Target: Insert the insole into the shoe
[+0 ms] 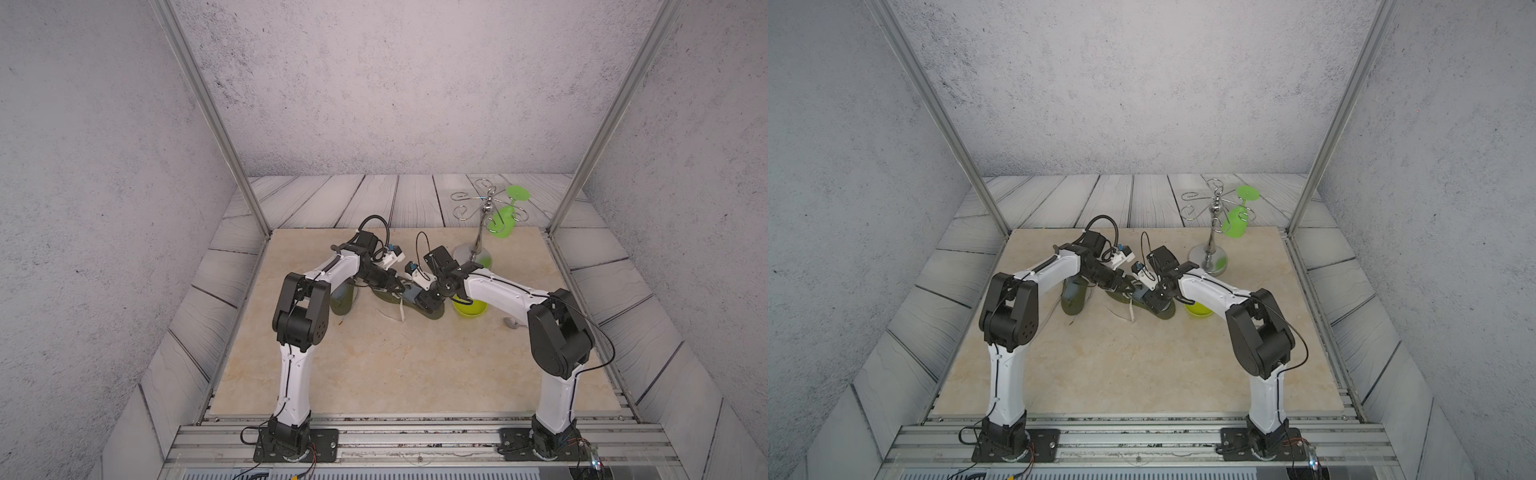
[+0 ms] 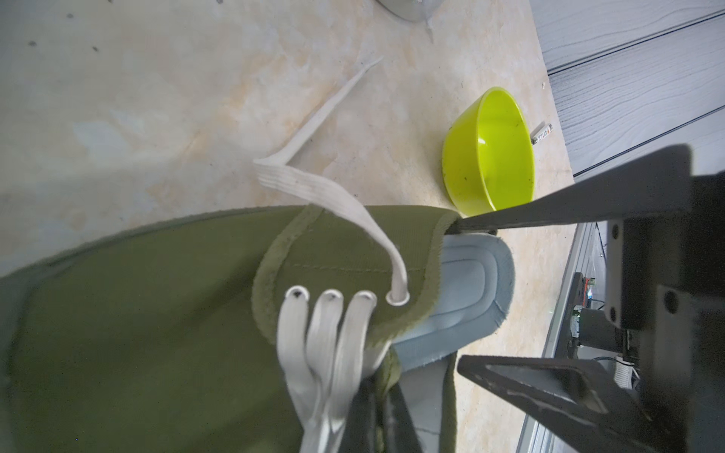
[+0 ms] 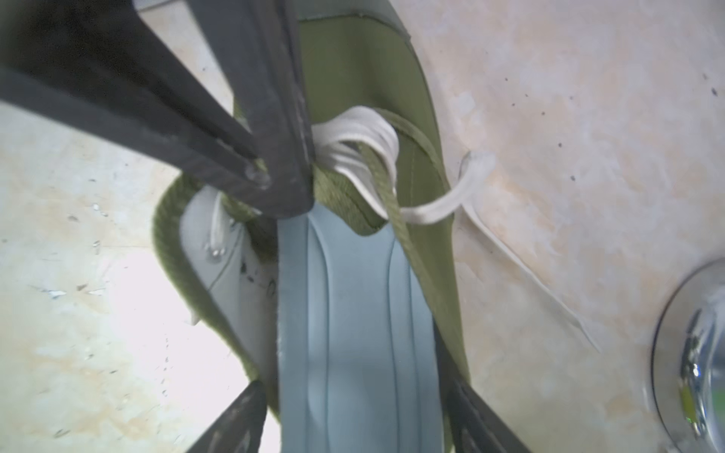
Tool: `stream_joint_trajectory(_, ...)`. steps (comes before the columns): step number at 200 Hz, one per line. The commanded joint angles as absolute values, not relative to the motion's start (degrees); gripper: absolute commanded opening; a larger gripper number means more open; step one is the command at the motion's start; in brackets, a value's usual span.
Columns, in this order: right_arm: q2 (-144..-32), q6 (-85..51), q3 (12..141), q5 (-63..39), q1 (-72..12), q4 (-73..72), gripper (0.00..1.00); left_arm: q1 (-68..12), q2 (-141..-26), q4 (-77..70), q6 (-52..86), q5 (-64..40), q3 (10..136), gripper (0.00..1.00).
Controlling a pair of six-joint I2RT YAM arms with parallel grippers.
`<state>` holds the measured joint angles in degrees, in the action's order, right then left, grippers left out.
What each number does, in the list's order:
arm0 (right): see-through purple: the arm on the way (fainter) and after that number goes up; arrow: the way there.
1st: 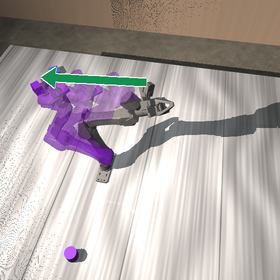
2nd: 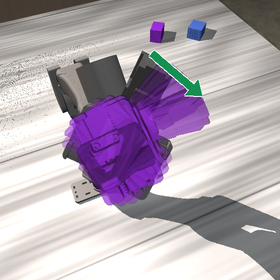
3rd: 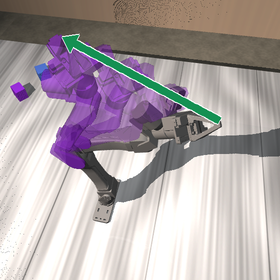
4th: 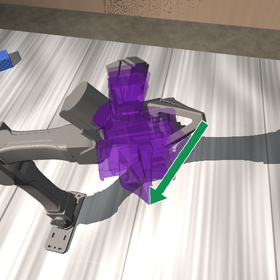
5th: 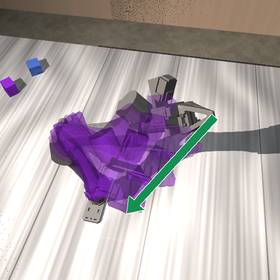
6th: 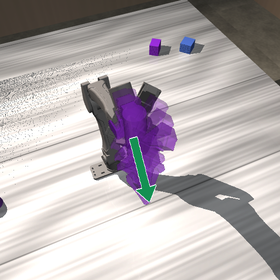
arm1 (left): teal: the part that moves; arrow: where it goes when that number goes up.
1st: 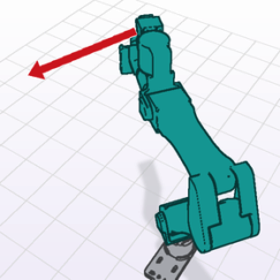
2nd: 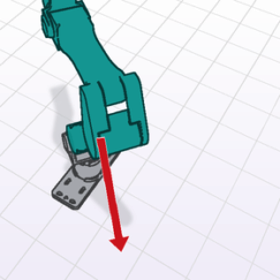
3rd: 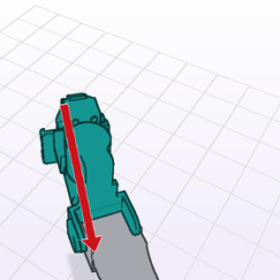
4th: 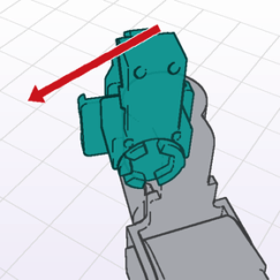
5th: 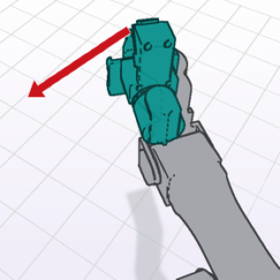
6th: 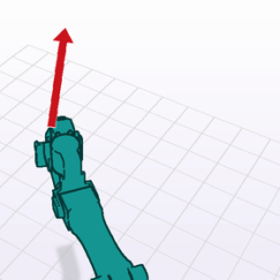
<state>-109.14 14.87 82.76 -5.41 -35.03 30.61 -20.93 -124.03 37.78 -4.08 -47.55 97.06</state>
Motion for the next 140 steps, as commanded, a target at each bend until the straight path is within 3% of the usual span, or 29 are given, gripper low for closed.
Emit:
stream_joint_trajectory(1,-105.65,14.11,83.62,-4.42,-34.98,34.42,0.77,-20.48,-125.40,39.99,-5.60,-47.81,98.50,0.00)
stream_joint_trajectory(65,-103.04,11.70,84.98,-5.43,-35.42,41.16,0.49,-20.48,-125.35,40.43,-5.49,-47.77,98.79,0.00)
stream_joint_trajectory(81,-103.28,11.69,84.46,-5.67,-35.42,41.11,0.35,-20.48,-125.46,40.36,-5.45,-47.81,98.85,0.00)
stream_joint_trajectory(114,-105.85,11.34,84.32,-5.98,-35.42,39.87,0.19,-20.48,-125.49,40.39,-5.41,-47.94,99.13,0.00)
stream_joint_trajectory(140,-110.13,10.36,85.95,-5.01,-35.11,39.07,0.12,-20.48,-125.61,40.51,-5.34,-48.08,99.14,0.00)
